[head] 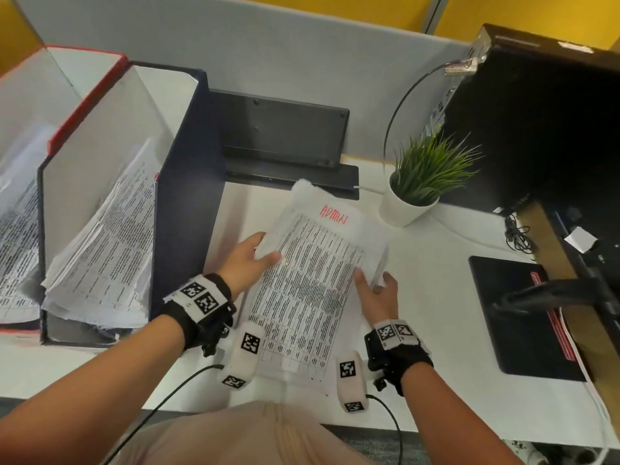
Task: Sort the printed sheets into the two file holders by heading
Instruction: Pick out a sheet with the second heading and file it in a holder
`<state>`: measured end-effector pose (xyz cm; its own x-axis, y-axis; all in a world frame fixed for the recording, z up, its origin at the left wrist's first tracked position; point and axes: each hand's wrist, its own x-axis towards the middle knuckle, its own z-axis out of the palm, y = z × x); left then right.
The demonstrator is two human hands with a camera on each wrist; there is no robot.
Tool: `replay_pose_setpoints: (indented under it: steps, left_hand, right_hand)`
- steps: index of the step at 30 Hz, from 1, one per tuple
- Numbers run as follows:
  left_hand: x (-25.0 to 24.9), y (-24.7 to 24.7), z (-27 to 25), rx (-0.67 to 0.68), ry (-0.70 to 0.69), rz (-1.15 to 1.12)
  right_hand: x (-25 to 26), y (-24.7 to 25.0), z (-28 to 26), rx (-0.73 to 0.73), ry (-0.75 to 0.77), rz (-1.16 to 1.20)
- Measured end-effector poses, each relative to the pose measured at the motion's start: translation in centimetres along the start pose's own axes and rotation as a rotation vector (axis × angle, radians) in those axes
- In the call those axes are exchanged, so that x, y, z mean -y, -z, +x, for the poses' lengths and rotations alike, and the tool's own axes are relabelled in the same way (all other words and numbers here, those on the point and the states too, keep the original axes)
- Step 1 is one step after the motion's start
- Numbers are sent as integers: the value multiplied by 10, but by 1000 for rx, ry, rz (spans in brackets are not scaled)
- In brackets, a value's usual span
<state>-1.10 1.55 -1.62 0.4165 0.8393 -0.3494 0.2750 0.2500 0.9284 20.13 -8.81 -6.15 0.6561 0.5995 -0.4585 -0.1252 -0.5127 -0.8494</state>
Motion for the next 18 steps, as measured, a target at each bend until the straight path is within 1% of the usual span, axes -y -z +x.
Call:
replay_pose_setpoints:
  steps: [1, 2, 3, 4, 5, 7, 8, 10, 12, 13, 16, 18]
  left_hand:
    - [-7, 1, 0, -3, -16, -42]
    - [-14, 3, -1, -9, -34, -83]
    - [-20, 4, -2, -21, -57, -105]
    - [-26, 5, -2, -39, -88, -114]
    - [-32, 5, -3, -60, -131, -120]
    - [-44, 5, -6, -107, -227, -142]
    - [-49, 5, -8, -131, -273, -157]
    - [-56, 5, -13, -188, -358, -158]
    - [-57, 4, -19, -247, -404, -143]
    - [-55, 3, -21, -266, -401, -147]
    - [-46, -8, -26, -305, -349, -150]
    - [-44, -14, -27, -349, -364, -162]
  right_hand:
    - [7, 2, -1, 56, -21, 73]
    - [15, 6, -3, 118, -9, 98]
    - [23, 8, -5, 159, 46, 87]
    - [32, 9, -8, 160, 129, 65]
    - [43, 9, -11, 125, 229, 56]
    - [65, 6, -19, 51, 414, 131]
    - [75, 5, -24, 30, 480, 194]
    - [88, 1, -33, 29, 561, 300]
    - [88, -2, -40, 61, 605, 356]
    - [85, -4, -43, 79, 606, 381]
    - [76, -13, -50, 89, 555, 391]
    - [77, -16, -52, 67, 526, 399]
